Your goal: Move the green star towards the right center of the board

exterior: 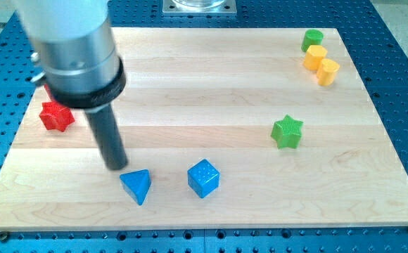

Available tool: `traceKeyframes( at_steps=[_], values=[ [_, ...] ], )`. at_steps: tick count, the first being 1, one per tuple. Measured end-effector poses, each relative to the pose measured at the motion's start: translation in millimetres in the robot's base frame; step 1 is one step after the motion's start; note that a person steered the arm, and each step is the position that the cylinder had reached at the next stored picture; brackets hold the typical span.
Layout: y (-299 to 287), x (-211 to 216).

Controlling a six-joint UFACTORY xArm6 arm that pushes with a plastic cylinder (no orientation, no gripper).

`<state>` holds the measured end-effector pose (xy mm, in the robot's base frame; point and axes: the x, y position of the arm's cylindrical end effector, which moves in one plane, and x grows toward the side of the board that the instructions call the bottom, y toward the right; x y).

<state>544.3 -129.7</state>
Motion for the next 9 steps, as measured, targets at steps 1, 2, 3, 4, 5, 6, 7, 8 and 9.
traceKeyframes(
  at_steps=[1, 2, 3, 4, 5, 6, 7, 8, 9],
  values=[
    [96.2, -27.0],
    [127.6, -57.9],
    [144.5, -63.3],
    [153.3, -65.4],
    [177.0, -77.8],
    [195.6, -69.1],
    [204.4, -61.8],
    [251.0, -46.9],
    [255.4, -46.9]
  ],
)
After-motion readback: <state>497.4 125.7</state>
